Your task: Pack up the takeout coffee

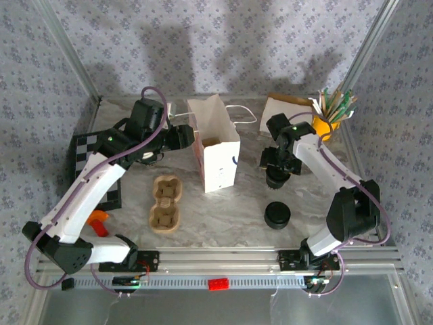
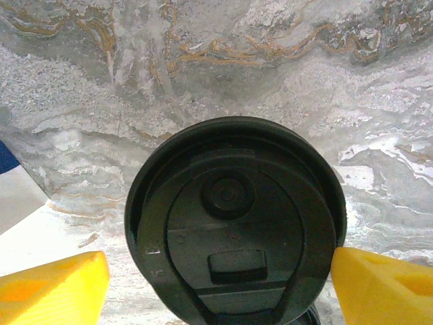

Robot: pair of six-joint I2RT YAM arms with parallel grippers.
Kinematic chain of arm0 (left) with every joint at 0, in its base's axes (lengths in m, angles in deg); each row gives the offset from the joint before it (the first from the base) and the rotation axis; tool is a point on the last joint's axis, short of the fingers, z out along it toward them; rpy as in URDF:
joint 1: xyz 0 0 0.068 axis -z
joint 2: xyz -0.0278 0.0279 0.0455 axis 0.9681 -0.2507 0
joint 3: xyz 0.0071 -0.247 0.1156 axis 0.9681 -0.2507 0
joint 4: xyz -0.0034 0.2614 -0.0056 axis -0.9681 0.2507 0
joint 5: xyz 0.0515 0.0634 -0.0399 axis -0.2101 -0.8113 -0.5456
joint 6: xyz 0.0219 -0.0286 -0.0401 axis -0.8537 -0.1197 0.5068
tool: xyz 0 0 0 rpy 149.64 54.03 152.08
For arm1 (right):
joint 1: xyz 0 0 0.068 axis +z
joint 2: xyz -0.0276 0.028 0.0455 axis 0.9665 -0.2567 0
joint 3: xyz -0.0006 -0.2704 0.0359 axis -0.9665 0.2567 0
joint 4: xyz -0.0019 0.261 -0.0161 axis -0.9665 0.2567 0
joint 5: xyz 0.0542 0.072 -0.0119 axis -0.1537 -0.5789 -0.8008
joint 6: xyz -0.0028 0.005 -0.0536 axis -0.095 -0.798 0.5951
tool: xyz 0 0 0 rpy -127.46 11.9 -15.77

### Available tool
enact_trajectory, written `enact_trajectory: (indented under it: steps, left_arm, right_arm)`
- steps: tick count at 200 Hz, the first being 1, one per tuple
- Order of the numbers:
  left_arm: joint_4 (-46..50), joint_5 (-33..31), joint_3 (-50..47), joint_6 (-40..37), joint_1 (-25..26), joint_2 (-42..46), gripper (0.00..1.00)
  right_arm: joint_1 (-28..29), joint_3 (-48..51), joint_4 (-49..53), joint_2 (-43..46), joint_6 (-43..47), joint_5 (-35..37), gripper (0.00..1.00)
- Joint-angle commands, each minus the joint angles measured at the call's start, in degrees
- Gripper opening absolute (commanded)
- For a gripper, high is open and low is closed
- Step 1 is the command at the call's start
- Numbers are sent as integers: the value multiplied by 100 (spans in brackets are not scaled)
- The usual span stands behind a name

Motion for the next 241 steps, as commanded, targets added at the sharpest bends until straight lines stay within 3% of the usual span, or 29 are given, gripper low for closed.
enact_trajectory:
  steps: [1, 87, 166, 241]
  left_arm:
    - [-70, -61, 96, -73, -40, -9, 58]
    - [-92, -16, 135, -23, -44, -20, 59]
    - [71, 9, 297, 57, -44, -51, 63]
    - [372, -282, 464, 291, 210, 134, 67]
  right_arm:
    - [-28, 58, 30, -86, -177, 23, 85]
    - [-96, 177, 12, -210, 1, 76, 83]
    - [-127, 228, -50, -61, 410, -1, 67]
    - [-189, 23, 232, 164, 1088, -267, 64]
